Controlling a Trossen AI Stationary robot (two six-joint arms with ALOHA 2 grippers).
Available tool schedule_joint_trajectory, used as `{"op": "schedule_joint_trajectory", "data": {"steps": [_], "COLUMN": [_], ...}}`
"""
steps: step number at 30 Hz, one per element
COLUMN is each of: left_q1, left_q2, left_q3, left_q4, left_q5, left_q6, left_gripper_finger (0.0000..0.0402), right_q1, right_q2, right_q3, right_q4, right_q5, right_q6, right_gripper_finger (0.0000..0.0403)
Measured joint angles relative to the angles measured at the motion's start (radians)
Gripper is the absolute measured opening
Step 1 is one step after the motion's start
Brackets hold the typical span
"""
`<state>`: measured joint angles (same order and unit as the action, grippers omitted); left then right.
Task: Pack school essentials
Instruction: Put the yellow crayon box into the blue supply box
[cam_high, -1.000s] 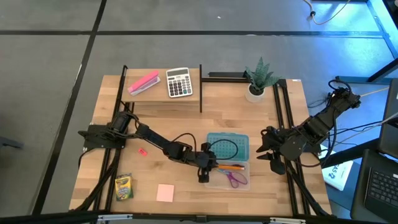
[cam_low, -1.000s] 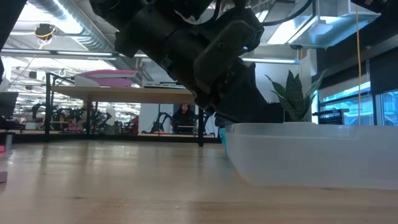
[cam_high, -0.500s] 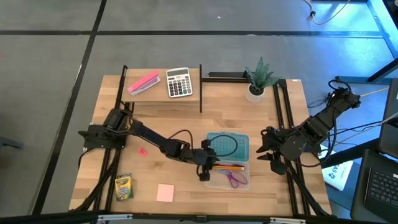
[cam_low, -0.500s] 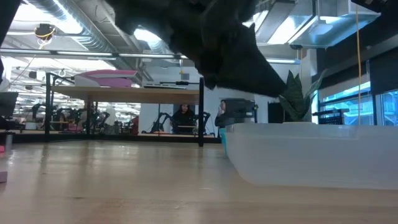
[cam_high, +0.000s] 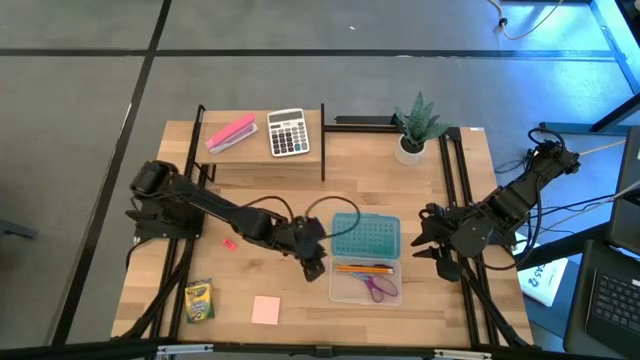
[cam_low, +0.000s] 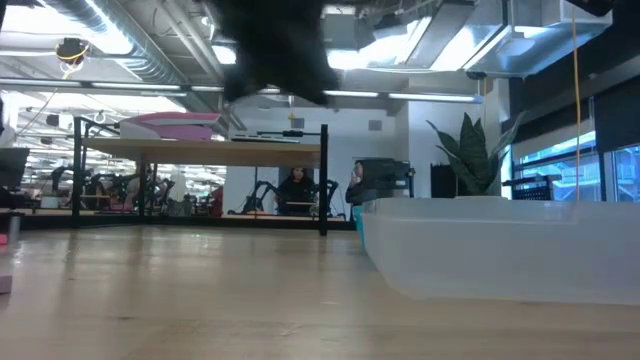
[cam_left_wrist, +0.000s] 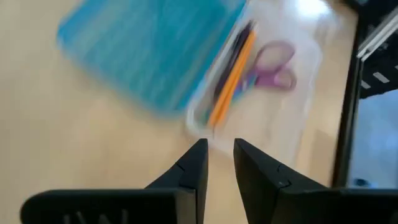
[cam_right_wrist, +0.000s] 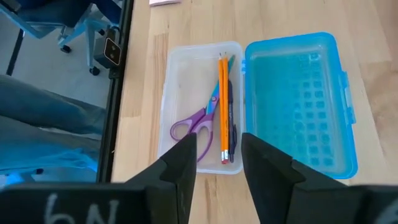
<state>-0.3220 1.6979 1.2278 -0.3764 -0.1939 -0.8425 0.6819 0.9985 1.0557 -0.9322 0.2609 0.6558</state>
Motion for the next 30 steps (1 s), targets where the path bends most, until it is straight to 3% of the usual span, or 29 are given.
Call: {"op": "schedule_joint_trajectory", "data": {"steps": [10, 14, 20, 26, 30], "left_q1": [-0.119, -0.187, -0.283, -0.367, -0.415], "left_q2": [-0.110, -0.112, -0.112, -0.111, -0.112], "left_q3": [0.000, 0.000, 0.000, 0.000, -0.001], "left_q4": [-0.422, -0.513, -0.564, -0.631, -0.667], "left_q5": [0.026, 0.068, 0.109, 0.117, 0.191], "left_q6": [-0.698, -0.901, -1.060, -1.149, -1.221], "left_gripper_finger": [0.0070, 0.0070, 0.0070, 0.0070, 0.0070], "right_q1": [0.000, 0.000, -0.001, -0.001, -0.002], "right_q2": [0.000, 0.000, 0.000, 0.000, 0.000], "right_q3": [0.000, 0.000, 0.000, 0.000, 0.000], "right_q4": [0.066, 0.080, 0.091, 0.215, 0.277], "right_q5": [0.001, 0.007, 0.008, 0.009, 0.038], "right_q6": [-0.165, -0.216, -0.240, -0.355, -0.421], "right_gripper_finger": [0.0129, 0.0129, 0.0129, 0.0129, 0.0129]}}
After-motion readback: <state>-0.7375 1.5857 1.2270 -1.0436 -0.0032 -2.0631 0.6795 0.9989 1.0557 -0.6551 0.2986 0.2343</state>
